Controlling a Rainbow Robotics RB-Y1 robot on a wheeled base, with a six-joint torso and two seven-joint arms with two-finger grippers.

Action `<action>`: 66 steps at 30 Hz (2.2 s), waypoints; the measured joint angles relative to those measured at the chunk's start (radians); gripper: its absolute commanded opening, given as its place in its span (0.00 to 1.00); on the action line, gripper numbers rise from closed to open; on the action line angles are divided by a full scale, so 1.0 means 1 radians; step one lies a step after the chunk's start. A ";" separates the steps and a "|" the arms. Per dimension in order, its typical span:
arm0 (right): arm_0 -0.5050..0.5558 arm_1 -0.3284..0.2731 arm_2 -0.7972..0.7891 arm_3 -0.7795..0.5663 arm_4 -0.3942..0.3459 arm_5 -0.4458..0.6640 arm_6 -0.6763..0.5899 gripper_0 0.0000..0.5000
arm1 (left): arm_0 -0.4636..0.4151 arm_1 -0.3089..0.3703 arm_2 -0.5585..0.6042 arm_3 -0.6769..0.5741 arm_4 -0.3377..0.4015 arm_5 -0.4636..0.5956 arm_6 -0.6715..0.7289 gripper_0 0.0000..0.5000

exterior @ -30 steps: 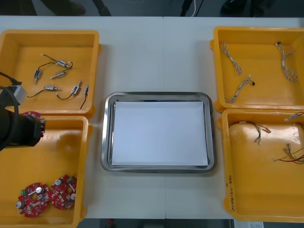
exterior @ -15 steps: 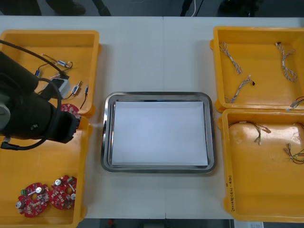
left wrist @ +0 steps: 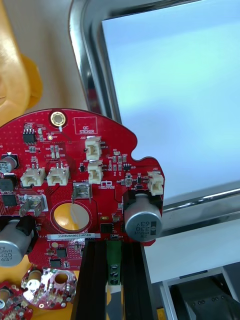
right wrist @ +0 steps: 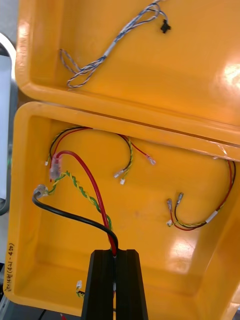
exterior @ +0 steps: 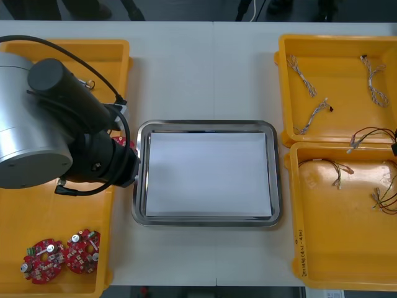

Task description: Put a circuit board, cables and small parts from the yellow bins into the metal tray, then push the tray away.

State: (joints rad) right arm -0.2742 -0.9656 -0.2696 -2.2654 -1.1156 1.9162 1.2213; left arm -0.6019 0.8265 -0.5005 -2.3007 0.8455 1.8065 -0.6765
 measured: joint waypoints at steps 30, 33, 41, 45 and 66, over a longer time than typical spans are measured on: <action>-0.209 -0.027 0.317 -0.122 -0.074 0.000 0.000 0.00 | -0.193 -0.154 -0.427 0.262 -0.109 -0.208 0.015 0.00; -0.231 -0.032 0.356 -0.127 -0.074 0.000 0.000 0.00 | -0.193 -0.154 -0.455 0.262 -0.117 -0.217 0.017 0.00; -0.272 -0.034 0.434 -0.128 -0.061 0.000 0.000 0.00 | -0.193 -0.154 -0.499 0.263 -0.141 -0.262 0.063 0.00; -0.274 -0.034 0.438 -0.130 -0.061 0.000 0.000 0.00 | -0.193 -0.154 -0.501 0.263 -0.150 -0.276 0.104 0.00; -0.274 -0.034 0.438 -0.137 -0.064 0.000 0.000 0.00 | -0.171 -0.137 -0.598 0.266 -0.244 -0.368 0.113 0.00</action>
State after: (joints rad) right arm -0.5485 -0.9995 0.1684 -2.4028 -1.1794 1.9165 1.2213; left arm -0.7734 0.6897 -1.0985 -2.0345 0.6018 1.4388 -0.5631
